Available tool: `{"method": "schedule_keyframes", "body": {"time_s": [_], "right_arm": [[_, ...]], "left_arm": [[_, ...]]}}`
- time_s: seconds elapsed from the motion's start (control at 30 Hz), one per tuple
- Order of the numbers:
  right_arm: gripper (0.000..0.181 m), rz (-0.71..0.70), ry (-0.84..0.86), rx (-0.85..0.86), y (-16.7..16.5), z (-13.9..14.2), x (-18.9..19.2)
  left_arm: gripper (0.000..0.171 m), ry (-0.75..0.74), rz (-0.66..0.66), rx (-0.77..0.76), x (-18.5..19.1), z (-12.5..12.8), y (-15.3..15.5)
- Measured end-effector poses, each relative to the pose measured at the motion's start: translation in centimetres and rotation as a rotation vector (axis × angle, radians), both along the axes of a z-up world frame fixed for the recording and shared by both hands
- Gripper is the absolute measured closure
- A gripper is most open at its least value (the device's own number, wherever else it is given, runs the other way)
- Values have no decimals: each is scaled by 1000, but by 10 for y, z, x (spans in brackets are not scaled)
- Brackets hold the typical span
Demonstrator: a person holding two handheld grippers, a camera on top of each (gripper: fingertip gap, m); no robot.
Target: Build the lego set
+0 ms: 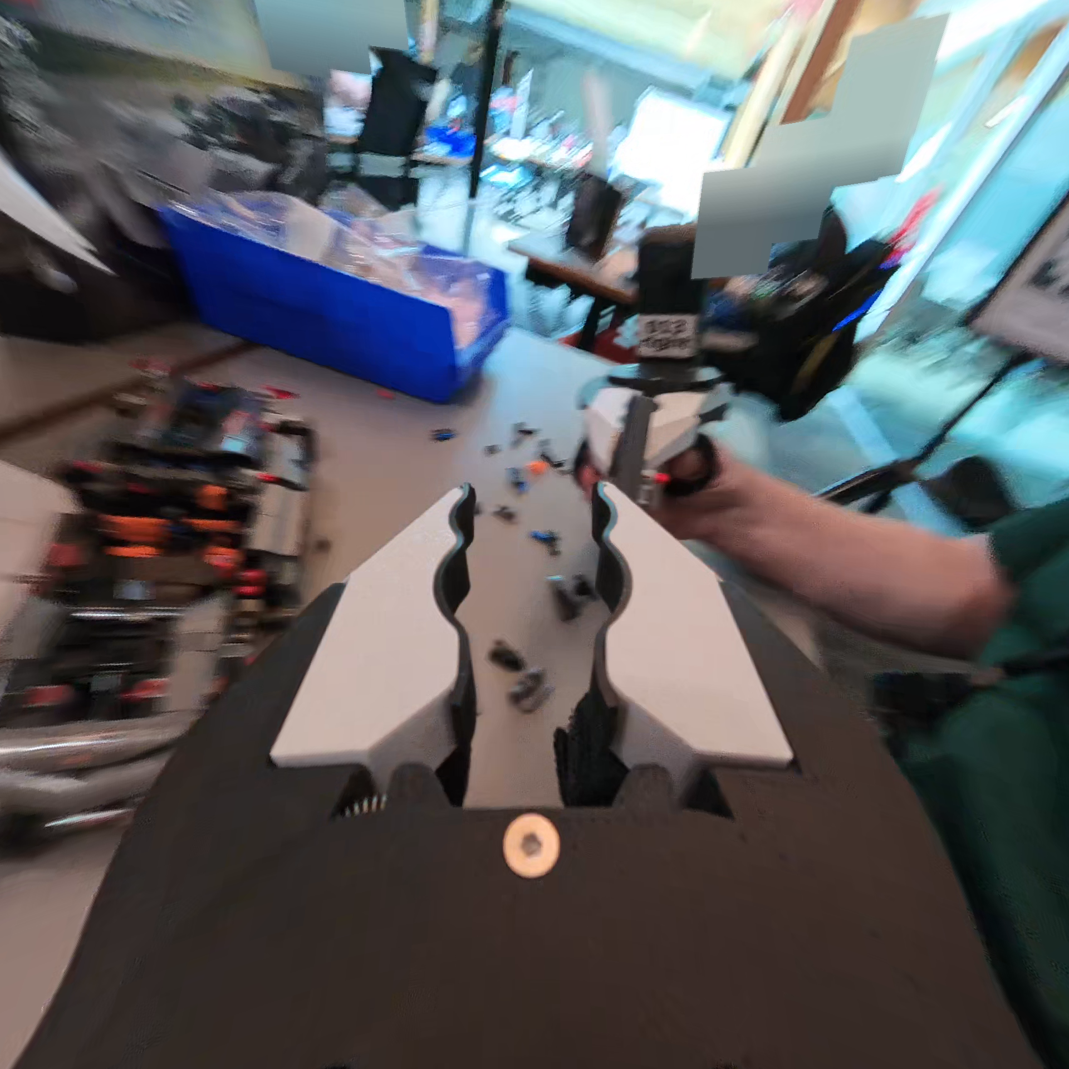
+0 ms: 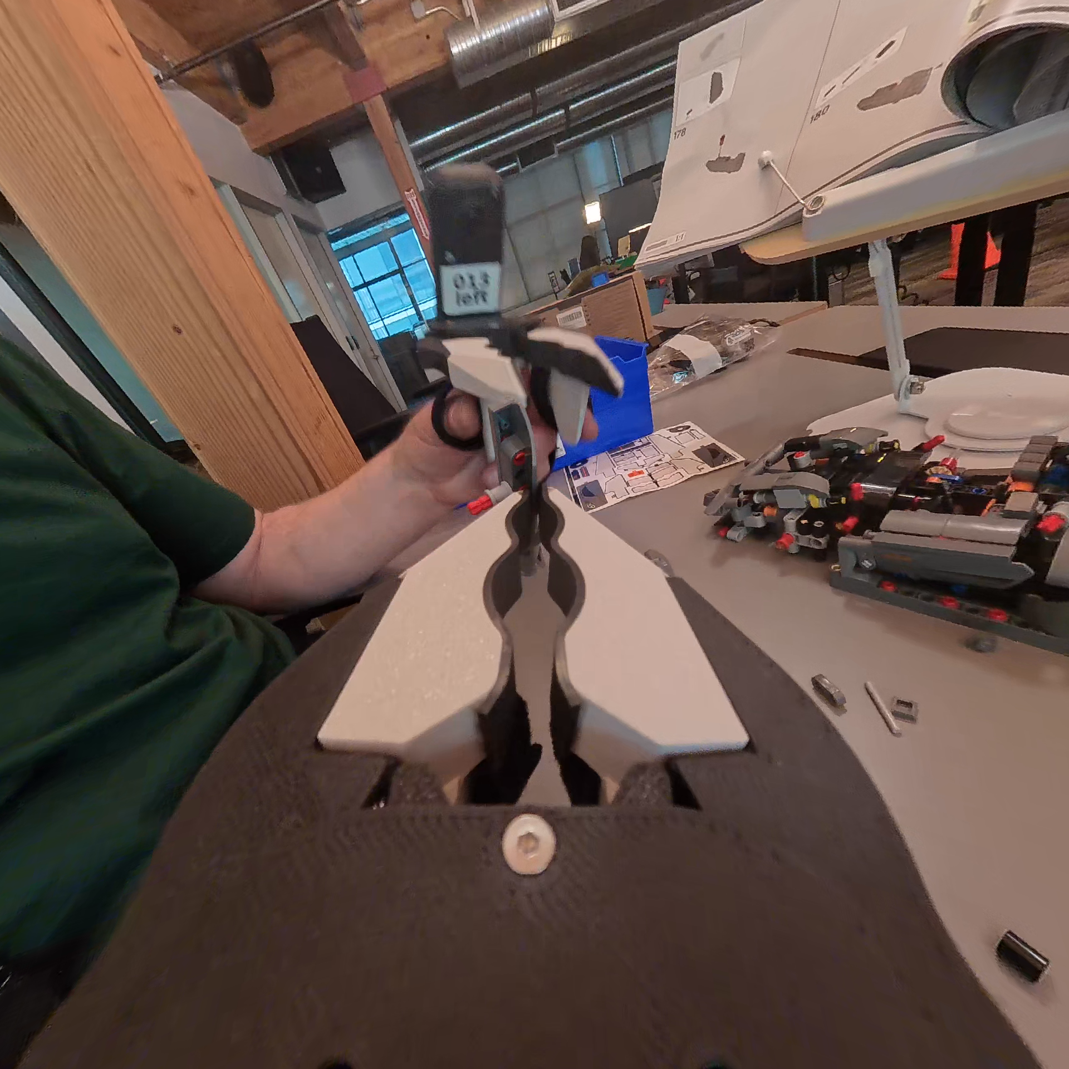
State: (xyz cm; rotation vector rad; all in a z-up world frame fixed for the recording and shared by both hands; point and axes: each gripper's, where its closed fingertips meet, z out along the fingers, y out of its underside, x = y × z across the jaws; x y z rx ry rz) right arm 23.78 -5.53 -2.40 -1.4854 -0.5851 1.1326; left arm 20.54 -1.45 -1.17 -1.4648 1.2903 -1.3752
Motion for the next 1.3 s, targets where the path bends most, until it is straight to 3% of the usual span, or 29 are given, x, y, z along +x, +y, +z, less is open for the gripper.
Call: {"method": "schedule_keyframes", "body": {"time_s": [0.17, 0.27, 0.37, 0.5, 0.63, 0.97, 1.3], "right_arm": [[181, -11, -23, -6, 3, -5, 0], [181, -13, -34, -9, 4, -8, -1], [181, -10, -37, -15, 4, -10, -2], [181, -18, -36, -19, 6, -11, 1], [181, -30, -10, -20, 7, -8, 6], [181, -16, 8, -21, 6, -6, 6], [181, 5, -4, -60, 6, -13, 3]], "left_arm": [[126, 230, 271, 611, 11, 48, 59], [128, 362, 354, 917, 30, 73, 103], [126, 500, 369, 1091, 56, 83, 142], [128, 714, 359, 1229, 82, 68, 193], [146, 902, 390, 1198, 76, 44, 233], [161, 791, 355, 982, 74, 41, 230], [158, 759, 285, 781, 68, 41, 225]]}}
